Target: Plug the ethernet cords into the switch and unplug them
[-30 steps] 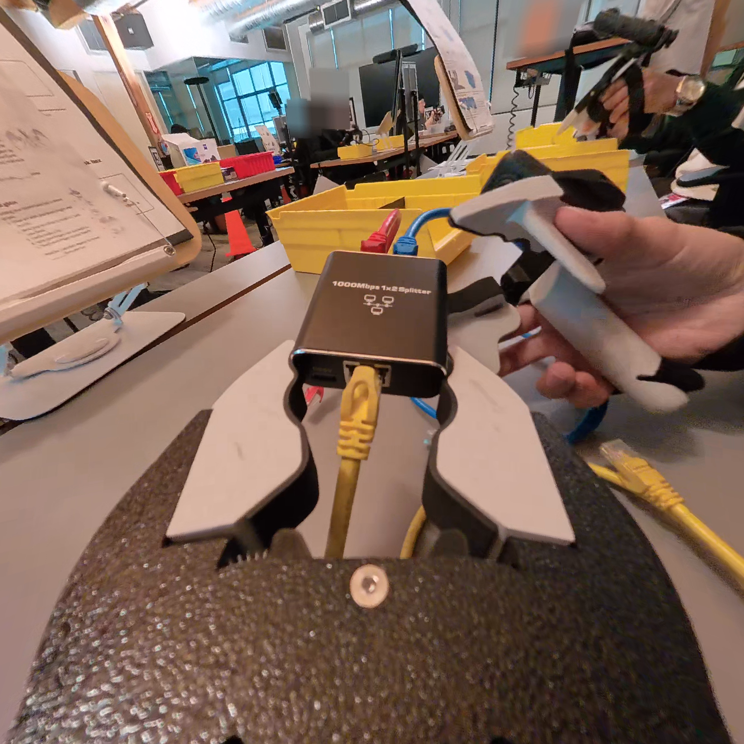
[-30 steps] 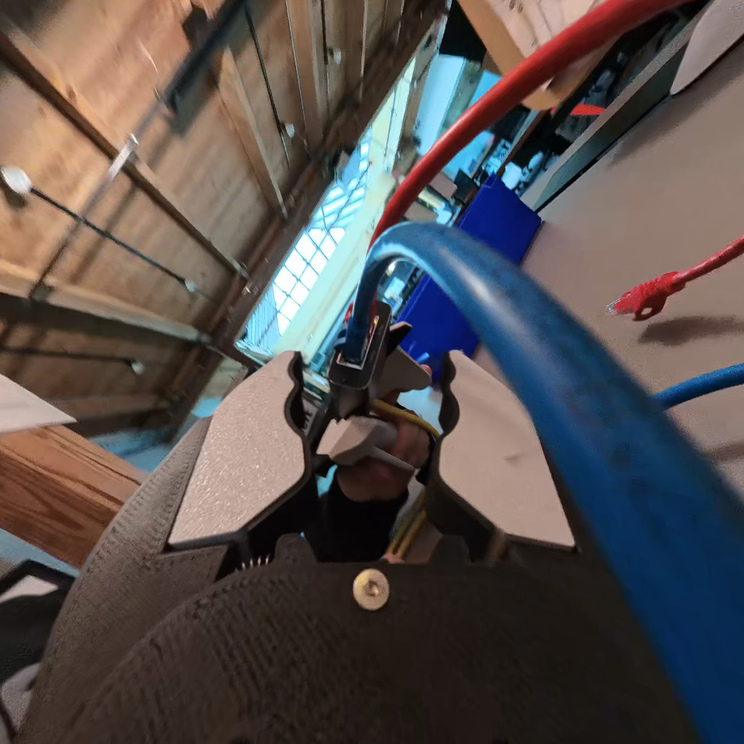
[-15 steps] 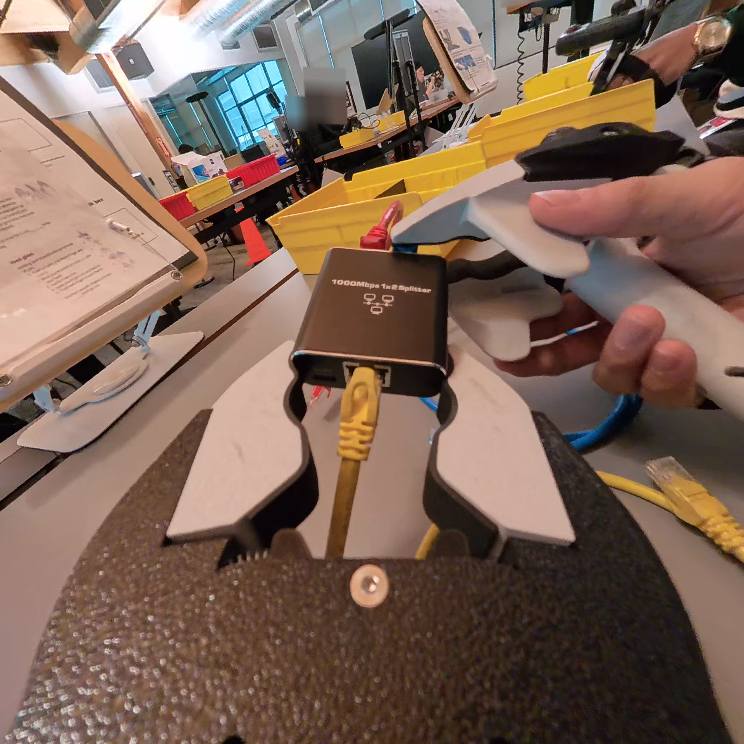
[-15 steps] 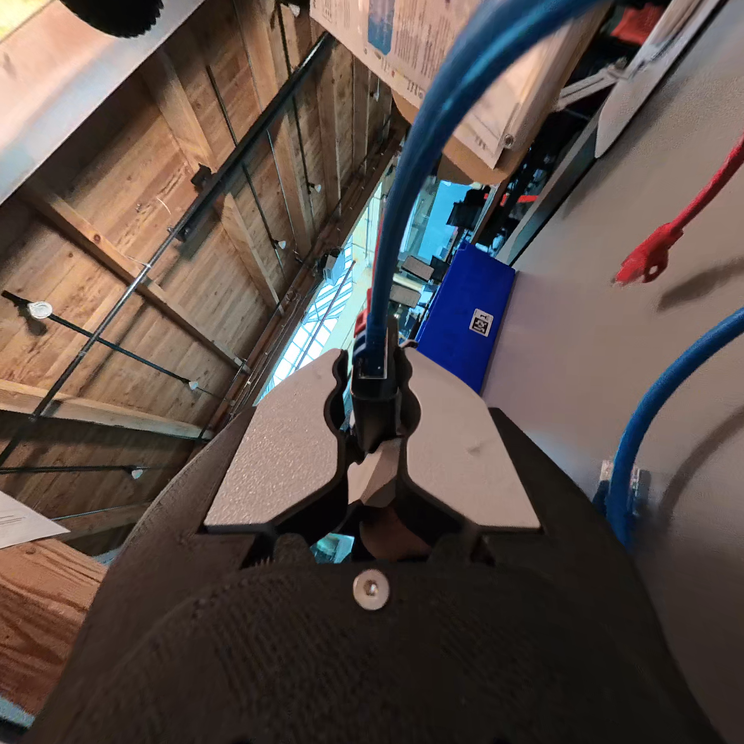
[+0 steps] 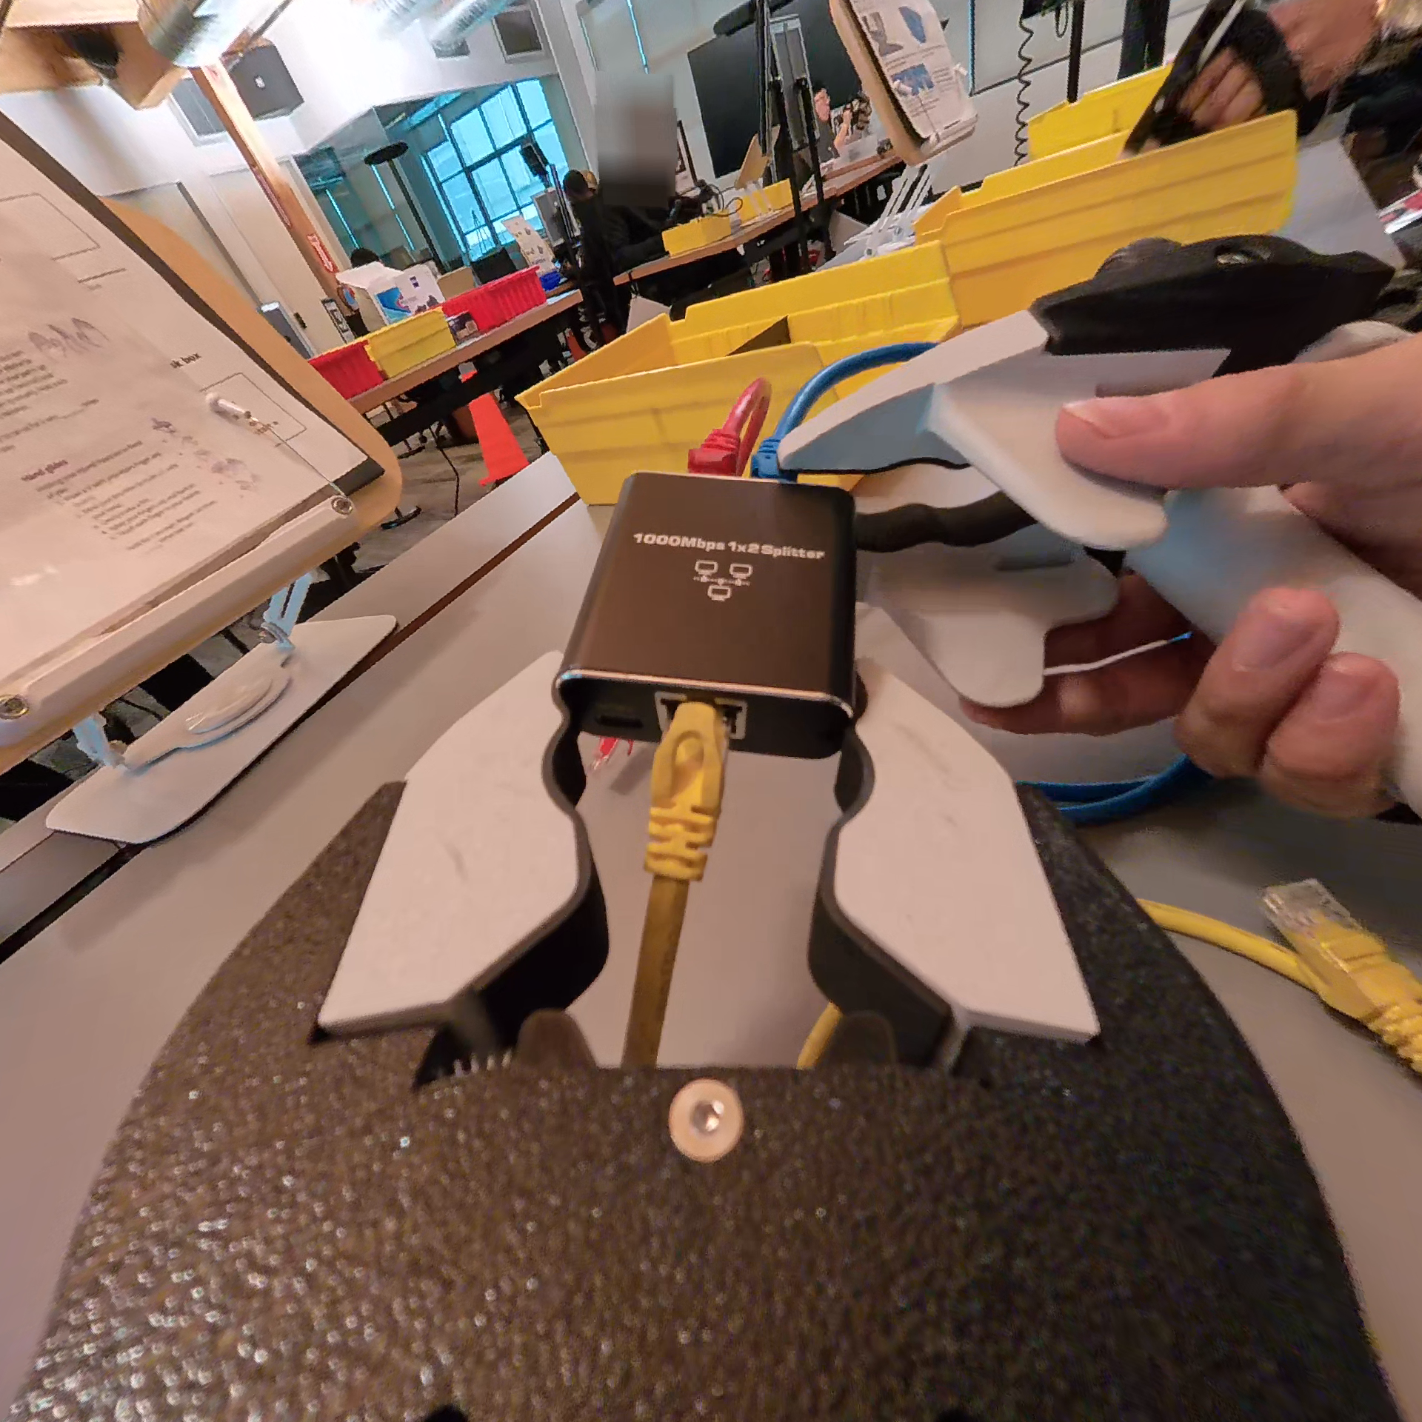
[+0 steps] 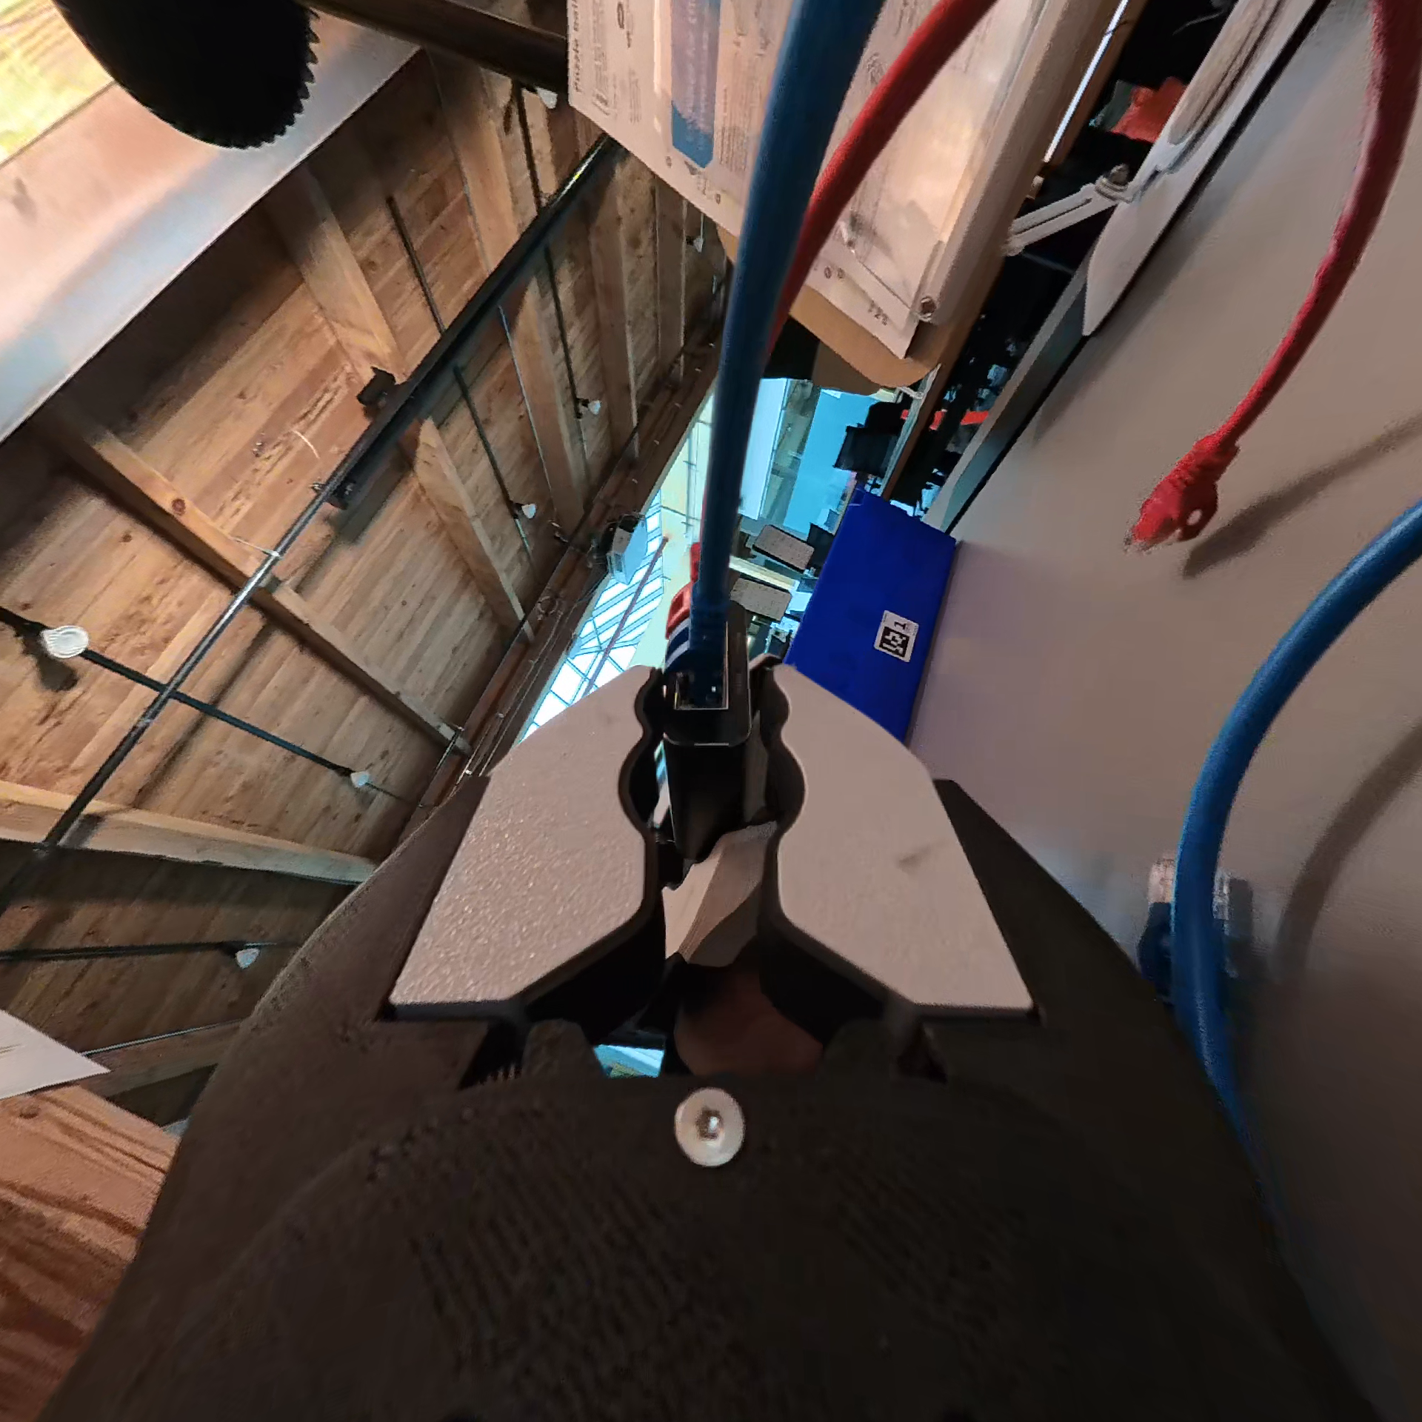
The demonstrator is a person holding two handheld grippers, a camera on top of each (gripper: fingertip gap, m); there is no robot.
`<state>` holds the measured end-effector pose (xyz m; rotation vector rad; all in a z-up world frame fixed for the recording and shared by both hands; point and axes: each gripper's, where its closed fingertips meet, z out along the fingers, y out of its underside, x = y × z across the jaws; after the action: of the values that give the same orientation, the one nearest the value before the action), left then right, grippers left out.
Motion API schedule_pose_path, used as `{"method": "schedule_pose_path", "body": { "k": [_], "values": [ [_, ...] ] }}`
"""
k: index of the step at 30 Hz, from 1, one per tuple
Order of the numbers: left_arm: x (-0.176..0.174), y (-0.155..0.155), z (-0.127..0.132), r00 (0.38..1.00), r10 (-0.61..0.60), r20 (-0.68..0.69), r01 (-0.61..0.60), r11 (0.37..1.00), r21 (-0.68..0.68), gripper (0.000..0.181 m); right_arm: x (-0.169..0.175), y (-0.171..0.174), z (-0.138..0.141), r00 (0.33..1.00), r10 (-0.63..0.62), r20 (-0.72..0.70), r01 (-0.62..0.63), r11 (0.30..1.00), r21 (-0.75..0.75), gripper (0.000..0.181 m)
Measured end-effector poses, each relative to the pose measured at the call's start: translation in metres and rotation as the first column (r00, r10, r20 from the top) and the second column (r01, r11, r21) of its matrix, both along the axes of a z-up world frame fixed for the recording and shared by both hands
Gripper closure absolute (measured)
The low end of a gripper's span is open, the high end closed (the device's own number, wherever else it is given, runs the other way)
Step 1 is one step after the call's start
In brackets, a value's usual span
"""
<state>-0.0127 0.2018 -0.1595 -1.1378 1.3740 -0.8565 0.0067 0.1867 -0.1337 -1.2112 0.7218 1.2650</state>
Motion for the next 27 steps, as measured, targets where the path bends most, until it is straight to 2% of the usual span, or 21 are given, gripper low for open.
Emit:
{"method": "schedule_pose_path", "body": {
  "k": [7, 13, 19, 21, 27],
  "values": [
    [-0.001, 0.001, -0.005, 1.0, 0.019, -0.025, -0.019, 0.999, 0.036, 0.118, -0.005, 0.005, -0.003, 1.0, 0.008, -0.011, -0.008, 1.0, -0.004, 0.161],
    [-0.002, 0.003, -0.007, 0.999, 0.037, -0.034, -0.036, 0.999, 0.031, 0.118, 0.006, 0.001, 0.001, 0.997, -0.063, -0.047, 0.064, 0.998, 0.027, 0.169],
    [-0.005, 0.005, -0.005, 0.999, 0.041, -0.012, -0.041, 0.999, 0.011, 0.118, -0.004, 0.005, -0.002, 1.0, -0.007, 0.007, 0.007, 1.0, -0.003, 0.16],
    [-0.005, 0.005, -0.005, 0.999, 0.039, -0.014, -0.039, 0.999, 0.011, 0.118, -0.005, 0.004, 0.001, 1.0, -0.018, 0.001, 0.018, 1.0, 0.022, 0.168],
    [-0.004, 0.005, -0.007, 0.999, 0.044, -0.026, -0.044, 0.999, 0.01, 0.118, -0.002, 0.004, -0.001, 0.998, -0.055, -0.007, 0.055, 0.998, 0.015, 0.167]
  ]
}}
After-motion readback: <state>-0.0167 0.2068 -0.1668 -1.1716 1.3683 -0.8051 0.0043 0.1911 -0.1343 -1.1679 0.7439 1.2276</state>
